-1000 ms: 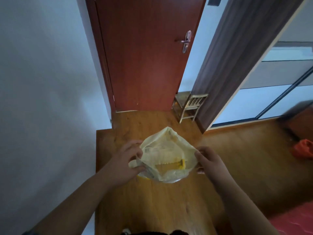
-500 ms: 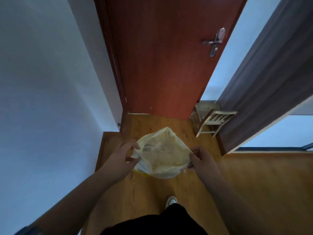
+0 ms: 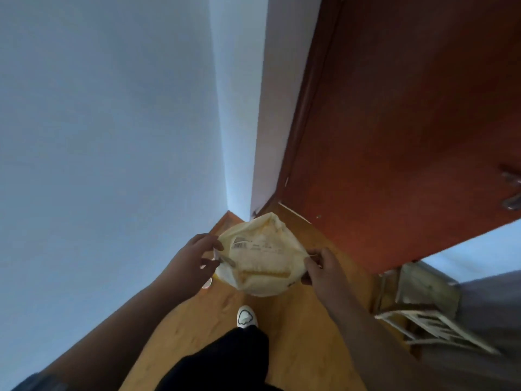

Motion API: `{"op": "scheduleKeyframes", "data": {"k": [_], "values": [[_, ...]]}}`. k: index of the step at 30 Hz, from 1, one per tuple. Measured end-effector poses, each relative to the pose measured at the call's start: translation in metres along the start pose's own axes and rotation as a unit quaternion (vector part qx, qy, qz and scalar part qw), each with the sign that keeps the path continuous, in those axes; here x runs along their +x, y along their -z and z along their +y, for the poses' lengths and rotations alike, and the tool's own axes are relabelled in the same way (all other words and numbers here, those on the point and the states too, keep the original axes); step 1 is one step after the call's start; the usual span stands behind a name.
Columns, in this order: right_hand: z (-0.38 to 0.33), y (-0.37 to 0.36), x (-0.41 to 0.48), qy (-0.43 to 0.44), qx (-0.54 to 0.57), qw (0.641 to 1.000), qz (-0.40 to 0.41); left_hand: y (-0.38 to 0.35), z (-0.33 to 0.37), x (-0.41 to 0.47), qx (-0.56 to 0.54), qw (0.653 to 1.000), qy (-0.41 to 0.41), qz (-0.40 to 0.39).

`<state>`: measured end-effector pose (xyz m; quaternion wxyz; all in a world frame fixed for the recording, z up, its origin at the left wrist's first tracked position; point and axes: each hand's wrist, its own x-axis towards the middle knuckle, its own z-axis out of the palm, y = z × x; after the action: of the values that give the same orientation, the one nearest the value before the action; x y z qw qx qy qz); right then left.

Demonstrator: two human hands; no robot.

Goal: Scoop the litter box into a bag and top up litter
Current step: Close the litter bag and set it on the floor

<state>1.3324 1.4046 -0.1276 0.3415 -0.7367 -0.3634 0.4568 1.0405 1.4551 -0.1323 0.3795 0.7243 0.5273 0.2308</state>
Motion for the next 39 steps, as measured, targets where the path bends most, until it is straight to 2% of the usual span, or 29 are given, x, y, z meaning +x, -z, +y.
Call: {"op": "scheduleKeyframes", "data": {"k": [5,12,17,21,25,32,34,39], "values": [[-0.032,-0.032,0.102,0.034,-0.076,0.993,-0.082,-0.005,-0.047,0.051,-0.04,0.992,0.079,0.089],[-0.076,-0.09,0.221,0.068,-0.18,0.969,-0.155,-0.01,-0.087,0.115,-0.053,0.969,0.205,0.126],[-0.077,-0.134,0.283,0.007,-0.184,0.958,-0.22,-0.028,-0.115,0.146,-0.095,0.913,0.366,0.152],[-0.054,-0.174,0.35,-0.023,-0.206,0.944,-0.258,-0.06,-0.152,0.184,-0.113,0.876,0.438,0.166],[0.001,-0.221,0.419,-0.042,-0.223,0.931,-0.286,-0.116,-0.206,0.221,-0.151,0.832,0.494,0.201],[0.143,-0.318,0.557,-0.014,-0.293,0.903,-0.316,-0.246,-0.356,0.276,-0.263,0.72,0.572,0.292],[0.187,-0.342,0.591,-0.002,-0.308,0.89,-0.337,-0.284,-0.404,0.288,-0.265,0.717,0.571,0.299],[0.292,-0.383,0.662,0.046,-0.335,0.857,-0.389,-0.367,-0.505,0.313,-0.247,0.74,0.554,0.291]]}}
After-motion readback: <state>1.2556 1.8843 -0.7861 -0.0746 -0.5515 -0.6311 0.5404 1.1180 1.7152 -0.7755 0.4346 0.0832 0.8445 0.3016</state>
